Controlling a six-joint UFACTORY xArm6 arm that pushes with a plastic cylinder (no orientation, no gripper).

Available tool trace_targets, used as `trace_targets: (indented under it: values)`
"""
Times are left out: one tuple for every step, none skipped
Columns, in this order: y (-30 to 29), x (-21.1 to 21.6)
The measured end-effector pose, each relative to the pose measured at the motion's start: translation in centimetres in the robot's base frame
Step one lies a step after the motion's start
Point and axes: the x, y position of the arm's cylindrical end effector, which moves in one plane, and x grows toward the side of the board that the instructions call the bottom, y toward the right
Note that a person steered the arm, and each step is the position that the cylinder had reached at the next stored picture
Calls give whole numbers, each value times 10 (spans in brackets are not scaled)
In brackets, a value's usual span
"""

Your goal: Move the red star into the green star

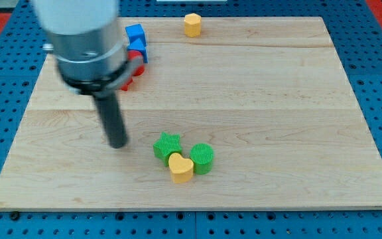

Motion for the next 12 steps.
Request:
trace_targets:
  values:
    - [-45,-52]
    - [-46,-115]
    - [-27,-171]
    - [22,-170]
    - [45,-136]
    - [22,-128]
    - [-13,-157]
    - [-18,-127]
    - [6,-109]
    - [54,-96]
    - [76,-72]
    - [55,-67]
